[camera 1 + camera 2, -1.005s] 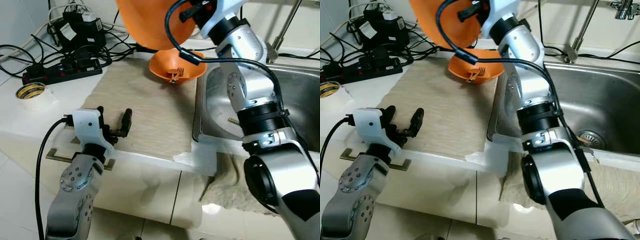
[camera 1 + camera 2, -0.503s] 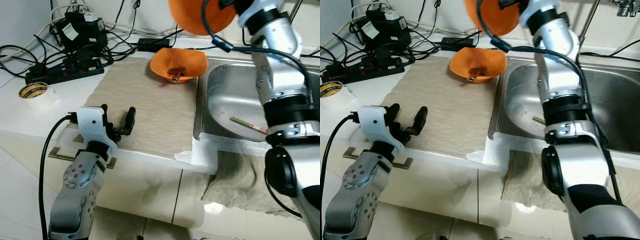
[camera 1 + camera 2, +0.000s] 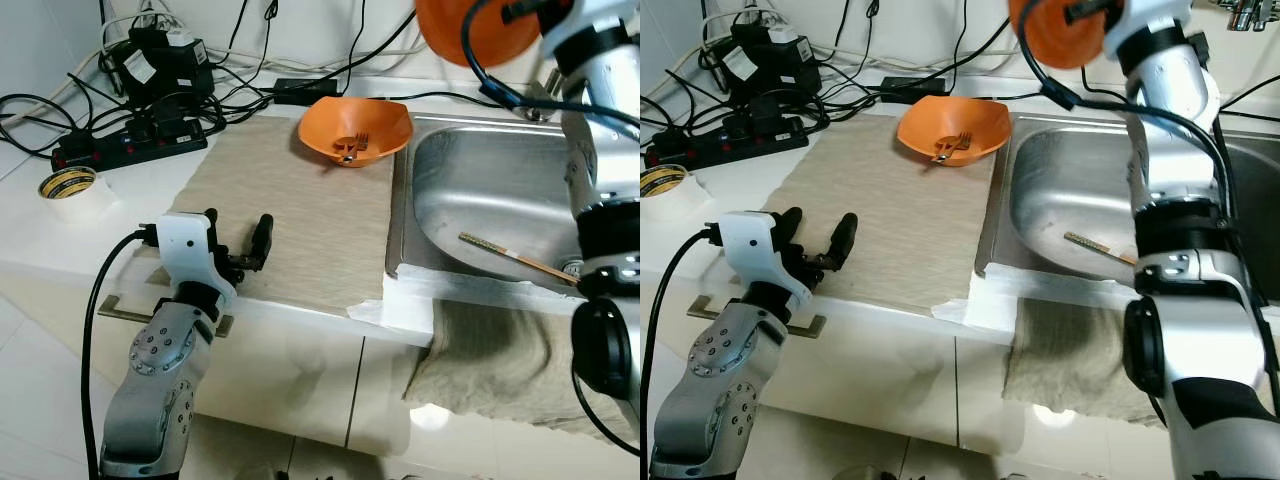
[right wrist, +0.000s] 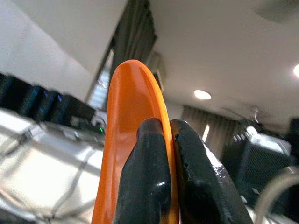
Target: Kitchen organization
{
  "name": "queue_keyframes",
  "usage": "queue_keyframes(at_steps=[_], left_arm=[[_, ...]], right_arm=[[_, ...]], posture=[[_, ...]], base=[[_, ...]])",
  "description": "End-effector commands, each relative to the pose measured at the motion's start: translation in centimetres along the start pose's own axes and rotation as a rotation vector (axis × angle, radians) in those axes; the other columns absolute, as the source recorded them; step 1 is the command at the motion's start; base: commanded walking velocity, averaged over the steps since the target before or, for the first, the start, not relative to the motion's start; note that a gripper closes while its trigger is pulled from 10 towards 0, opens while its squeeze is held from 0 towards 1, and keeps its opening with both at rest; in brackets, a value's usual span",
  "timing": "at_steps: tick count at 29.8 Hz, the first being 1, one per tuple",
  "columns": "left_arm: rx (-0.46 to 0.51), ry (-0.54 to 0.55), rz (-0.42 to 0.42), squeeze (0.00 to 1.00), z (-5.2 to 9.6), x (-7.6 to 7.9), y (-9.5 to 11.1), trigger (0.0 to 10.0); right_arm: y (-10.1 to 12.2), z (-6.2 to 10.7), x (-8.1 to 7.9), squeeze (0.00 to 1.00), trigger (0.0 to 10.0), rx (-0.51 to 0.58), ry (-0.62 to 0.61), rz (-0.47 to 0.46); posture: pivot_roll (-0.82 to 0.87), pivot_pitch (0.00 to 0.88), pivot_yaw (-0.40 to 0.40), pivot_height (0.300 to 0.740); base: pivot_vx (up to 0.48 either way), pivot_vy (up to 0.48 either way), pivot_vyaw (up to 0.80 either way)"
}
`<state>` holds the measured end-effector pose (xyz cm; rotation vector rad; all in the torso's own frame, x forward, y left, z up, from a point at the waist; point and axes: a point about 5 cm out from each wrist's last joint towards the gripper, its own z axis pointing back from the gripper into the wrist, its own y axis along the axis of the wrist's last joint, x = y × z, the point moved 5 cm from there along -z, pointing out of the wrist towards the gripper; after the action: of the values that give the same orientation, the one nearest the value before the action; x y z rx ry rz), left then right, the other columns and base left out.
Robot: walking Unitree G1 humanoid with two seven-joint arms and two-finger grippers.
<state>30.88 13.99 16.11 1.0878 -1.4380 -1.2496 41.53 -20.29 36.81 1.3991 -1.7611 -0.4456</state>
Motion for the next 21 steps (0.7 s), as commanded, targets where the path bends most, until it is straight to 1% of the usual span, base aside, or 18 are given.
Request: queue_keyframes(at_steps=[1, 4, 5, 6, 8, 12, 16, 18, 19, 21], left_arm=[[-0.002, -0.012, -0.007, 0.00, -0.3, 0.2, -0.1, 10.0], [-0.002, -0.014, -0.007, 0.00, -0.3, 0.2, -0.1, 10.0], [-0.003, -0.016, -0.007, 0.00, -0.3, 0.2, -0.1, 10.0], [-0.003, -0.018, -0.007, 0.00, -0.3, 0.3, -0.1, 10.0], [-0.003, -0.019, -0.007, 0.00, -0.3, 0.3, -0.1, 10.0], [-0.007, -0.025, -0.007, 0.00, -0.4, 0.3, -0.2, 10.0], [-0.009, -0.027, -0.007, 0.00, -0.4, 0.3, -0.3, 10.0], [-0.010, -0.030, -0.008, 0.00, -0.5, 0.4, -0.3, 10.0], [-0.011, -0.032, -0.008, 0.00, -0.5, 0.4, -0.3, 10.0], [-0.012, -0.033, -0.008, 0.00, -0.5, 0.4, -0.3, 10.0]], right_arm=[[0.2, 0.7, 2.4, 0.00, 0.0, 0.012, -0.059, 0.042], [-0.3, 1.1, 2.7, 0.00, 0.0, -0.004, -0.060, 0.058], [-0.7, 1.4, 3.1, 0.00, 0.0, -0.021, -0.063, 0.072], [-1.5, 2.2, 3.7, 0.00, 0.0, -0.052, -0.065, 0.095], [-1.8, 2.4, 3.9, 0.00, 0.0, -0.062, -0.063, 0.106], [-3.2, 3.8, 4.6, 0.00, 0.0, -0.119, -0.065, 0.136], [-4.2, 4.7, 4.5, 0.00, 0.0, -0.159, -0.042, 0.157], [-4.9, 5.2, 4.1, 0.00, 0.0, -0.185, -0.018, 0.168], [-5.6, 5.6, 3.6, 0.00, 0.0, -0.210, 0.009, 0.179], [-5.9, 5.8, 3.4, 0.00, 0.0, -0.220, 0.021, 0.183]], posture=[[-0.01, 0.000, 0.082, 0.736], [-0.02, 0.000, 0.084, 0.736], [-0.02, 0.000, 0.084, 0.736], [-0.02, 0.000, 0.085, 0.736], [-0.02, 0.000, 0.086, 0.736], [-0.02, 0.000, 0.088, 0.736], [-0.03, 0.000, 0.090, 0.736], [-0.03, 0.000, 0.090, 0.736], [-0.03, 0.000, 0.091, 0.736], [-0.03, 0.000, 0.091, 0.736]], base=[[0.000, 0.000, 0.00], [0.000, 0.000, 0.00], [0.000, 0.000, 0.00], [0.000, 0.000, 0.00], [0.000, 0.000, 0.00], [0.000, 0.000, 0.00], [0.000, 0.000, 0.00], [0.000, 0.000, 0.00], [0.000, 0.000, 0.00], [0.000, 0.000, 0.00]])
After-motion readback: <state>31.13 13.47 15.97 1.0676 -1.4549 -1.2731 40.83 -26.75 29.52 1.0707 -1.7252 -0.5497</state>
